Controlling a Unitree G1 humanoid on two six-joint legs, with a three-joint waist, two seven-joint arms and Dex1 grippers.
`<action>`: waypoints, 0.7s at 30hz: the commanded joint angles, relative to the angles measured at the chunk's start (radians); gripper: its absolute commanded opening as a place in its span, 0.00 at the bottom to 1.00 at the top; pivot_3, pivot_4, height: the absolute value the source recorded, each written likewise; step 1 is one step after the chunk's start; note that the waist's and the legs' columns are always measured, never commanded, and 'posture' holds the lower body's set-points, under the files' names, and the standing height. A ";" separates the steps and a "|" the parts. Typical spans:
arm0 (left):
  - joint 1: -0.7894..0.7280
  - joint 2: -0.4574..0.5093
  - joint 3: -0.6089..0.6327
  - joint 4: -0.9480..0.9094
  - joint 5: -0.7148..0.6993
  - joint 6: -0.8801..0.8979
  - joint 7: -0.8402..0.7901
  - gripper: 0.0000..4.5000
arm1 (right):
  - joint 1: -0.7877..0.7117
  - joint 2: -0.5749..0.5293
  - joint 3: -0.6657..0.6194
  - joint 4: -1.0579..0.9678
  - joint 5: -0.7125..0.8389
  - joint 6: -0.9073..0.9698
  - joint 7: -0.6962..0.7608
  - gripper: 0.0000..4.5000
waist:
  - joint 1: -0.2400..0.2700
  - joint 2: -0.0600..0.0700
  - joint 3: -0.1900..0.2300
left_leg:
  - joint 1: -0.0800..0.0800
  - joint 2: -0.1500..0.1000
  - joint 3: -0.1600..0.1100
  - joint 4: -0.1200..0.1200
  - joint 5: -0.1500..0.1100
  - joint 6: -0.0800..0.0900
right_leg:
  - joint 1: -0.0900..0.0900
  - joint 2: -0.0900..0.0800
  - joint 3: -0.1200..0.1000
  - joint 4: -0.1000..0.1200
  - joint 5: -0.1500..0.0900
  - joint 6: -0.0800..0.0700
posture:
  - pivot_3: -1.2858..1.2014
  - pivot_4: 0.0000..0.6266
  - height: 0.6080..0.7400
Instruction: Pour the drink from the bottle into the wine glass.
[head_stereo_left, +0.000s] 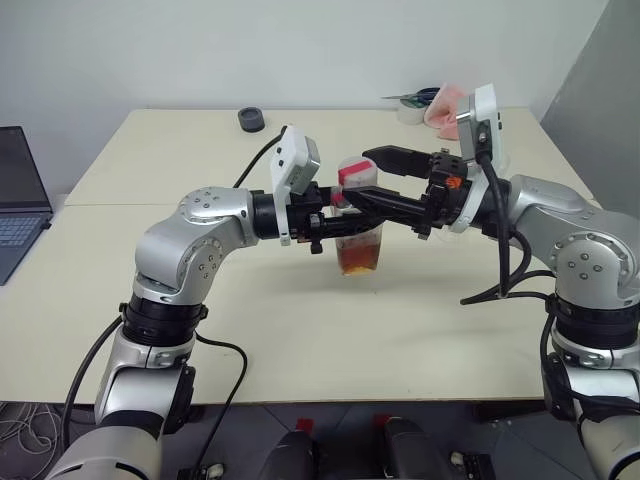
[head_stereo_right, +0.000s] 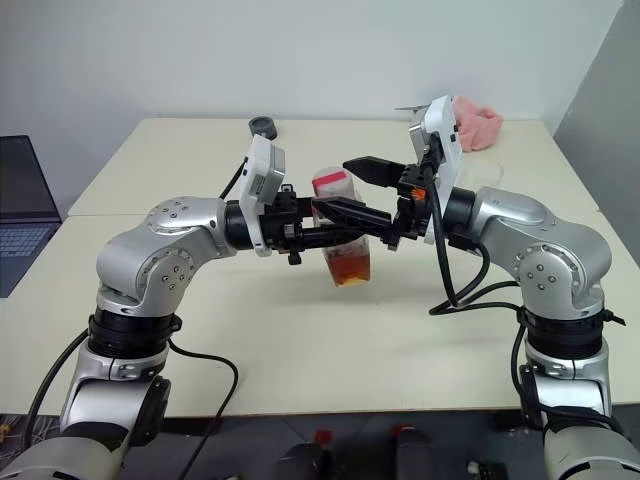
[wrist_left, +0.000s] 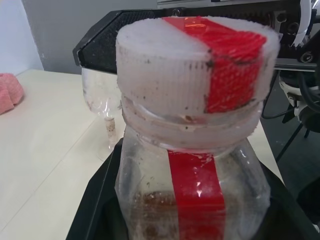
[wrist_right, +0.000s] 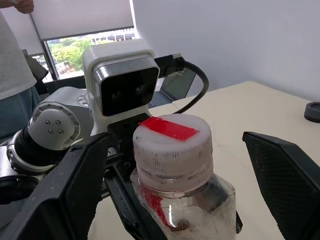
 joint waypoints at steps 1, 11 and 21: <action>-0.003 -0.002 0.012 -0.048 -0.022 -0.003 -0.004 0.42 | -0.029 0.000 -0.017 -0.034 0.024 -0.007 0.001 0.81 | 0.000 0.000 0.000 | 0.000 0.000 0.000 0.000 0.000 0.000 | 0.000 0.000 0.000 0.000 0.000 0.000 | 0.52 0.24 1.00; -0.003 -0.005 0.012 -0.050 -0.023 0.004 -0.002 0.42 | -0.044 0.004 -0.031 -0.036 0.038 -0.013 -0.016 0.40 | 0.000 0.000 0.000 | 0.000 0.000 0.000 0.000 0.000 0.000 | 0.000 0.000 0.000 0.000 0.000 0.000 | 0.52 0.24 1.00; 0.003 -0.002 0.013 -0.054 -0.024 0.008 -0.001 0.42 | -0.106 0.006 -0.074 0.012 0.036 -0.025 -0.047 0.40 | 0.000 0.000 0.000 | 0.000 0.000 0.000 0.000 0.000 0.000 | 0.000 0.000 0.000 0.000 0.000 0.000 | 0.52 0.24 1.00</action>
